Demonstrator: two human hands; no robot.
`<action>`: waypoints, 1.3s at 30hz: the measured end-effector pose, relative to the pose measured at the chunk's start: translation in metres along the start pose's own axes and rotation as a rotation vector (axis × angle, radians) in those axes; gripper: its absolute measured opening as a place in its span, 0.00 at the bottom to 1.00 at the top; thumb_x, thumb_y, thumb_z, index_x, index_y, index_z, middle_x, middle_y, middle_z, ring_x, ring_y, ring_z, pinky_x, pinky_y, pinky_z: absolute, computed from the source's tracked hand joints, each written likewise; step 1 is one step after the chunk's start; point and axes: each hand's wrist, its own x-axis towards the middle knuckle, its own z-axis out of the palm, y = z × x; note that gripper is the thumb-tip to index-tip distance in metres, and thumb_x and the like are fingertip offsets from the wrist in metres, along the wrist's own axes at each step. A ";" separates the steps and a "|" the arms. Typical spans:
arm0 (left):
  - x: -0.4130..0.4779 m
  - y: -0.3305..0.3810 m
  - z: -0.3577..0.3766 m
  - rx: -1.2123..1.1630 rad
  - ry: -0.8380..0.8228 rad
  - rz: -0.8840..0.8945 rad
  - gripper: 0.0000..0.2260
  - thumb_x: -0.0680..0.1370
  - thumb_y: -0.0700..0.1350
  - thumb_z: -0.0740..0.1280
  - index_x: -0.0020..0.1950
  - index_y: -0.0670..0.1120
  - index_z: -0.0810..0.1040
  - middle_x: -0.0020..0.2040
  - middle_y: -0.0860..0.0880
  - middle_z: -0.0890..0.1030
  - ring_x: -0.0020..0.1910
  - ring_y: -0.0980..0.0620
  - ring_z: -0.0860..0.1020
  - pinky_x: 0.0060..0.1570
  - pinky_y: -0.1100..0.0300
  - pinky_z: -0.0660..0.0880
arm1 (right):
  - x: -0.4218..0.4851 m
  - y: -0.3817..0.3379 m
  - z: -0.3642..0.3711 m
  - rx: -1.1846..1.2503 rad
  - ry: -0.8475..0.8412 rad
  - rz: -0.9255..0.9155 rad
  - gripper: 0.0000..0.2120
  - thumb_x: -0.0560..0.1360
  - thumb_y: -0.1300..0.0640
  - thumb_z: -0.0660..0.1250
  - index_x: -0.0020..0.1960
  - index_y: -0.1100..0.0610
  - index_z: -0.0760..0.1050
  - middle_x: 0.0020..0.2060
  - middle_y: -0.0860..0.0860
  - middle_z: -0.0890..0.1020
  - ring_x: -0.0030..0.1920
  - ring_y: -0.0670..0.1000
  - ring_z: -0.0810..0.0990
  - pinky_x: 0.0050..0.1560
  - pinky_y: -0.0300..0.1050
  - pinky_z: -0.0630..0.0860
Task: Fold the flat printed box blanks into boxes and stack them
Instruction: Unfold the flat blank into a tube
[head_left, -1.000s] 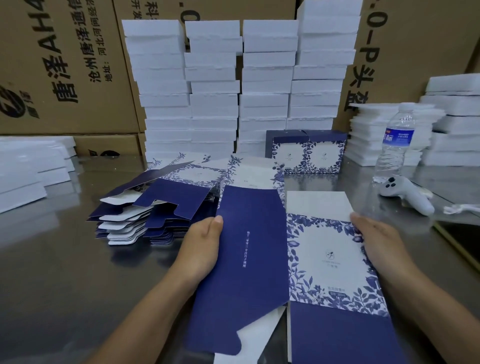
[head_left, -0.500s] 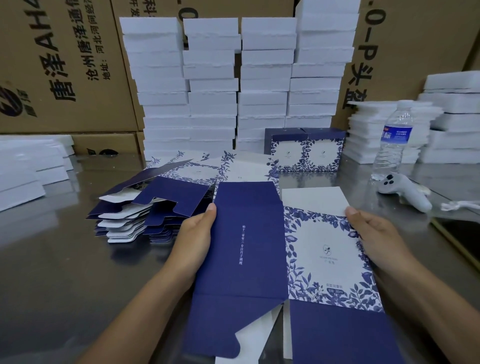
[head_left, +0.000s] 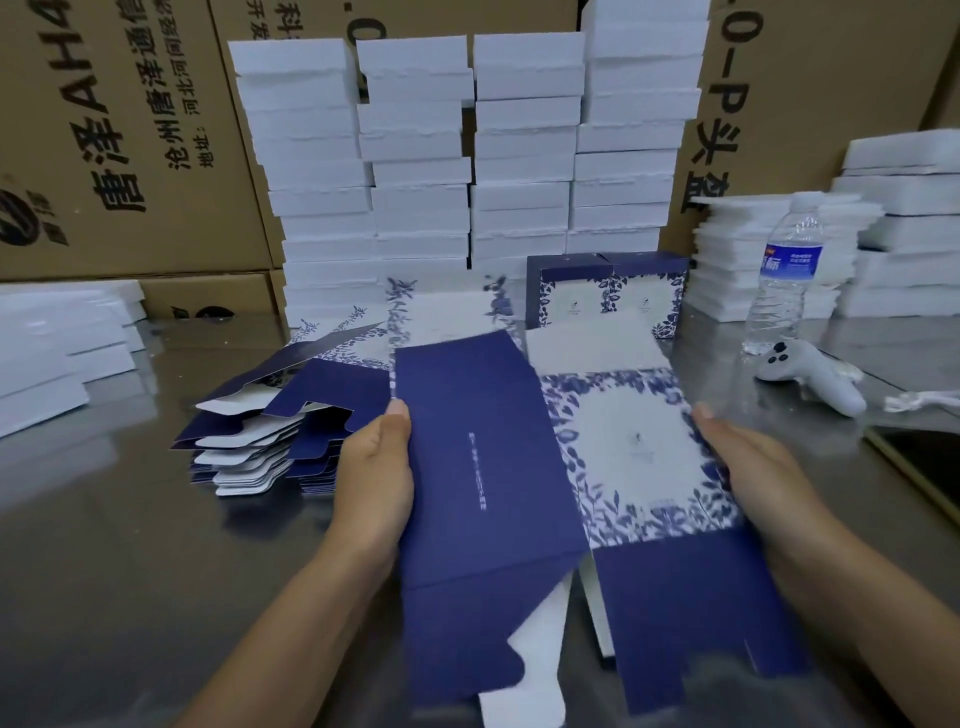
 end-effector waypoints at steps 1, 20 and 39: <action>0.001 0.000 -0.001 -0.036 0.020 -0.005 0.21 0.82 0.53 0.57 0.38 0.43 0.80 0.35 0.49 0.82 0.33 0.51 0.80 0.36 0.58 0.75 | -0.001 0.000 0.002 0.039 -0.020 -0.011 0.13 0.77 0.48 0.63 0.42 0.54 0.81 0.39 0.50 0.85 0.38 0.50 0.82 0.44 0.44 0.76; -0.002 -0.005 0.005 0.255 -0.083 0.219 0.23 0.82 0.52 0.54 0.43 0.31 0.71 0.38 0.44 0.75 0.36 0.51 0.71 0.36 0.59 0.66 | 0.004 0.007 0.001 0.029 0.122 -0.141 0.24 0.80 0.52 0.61 0.50 0.76 0.67 0.39 0.75 0.73 0.42 0.53 0.70 0.45 0.49 0.65; -0.014 0.015 0.005 -0.507 -0.776 -0.320 0.30 0.75 0.65 0.49 0.47 0.49 0.85 0.41 0.48 0.85 0.41 0.54 0.83 0.41 0.61 0.78 | 0.002 0.010 0.006 0.024 0.056 -0.101 0.19 0.80 0.52 0.59 0.41 0.63 0.79 0.35 0.54 0.84 0.39 0.53 0.78 0.43 0.49 0.72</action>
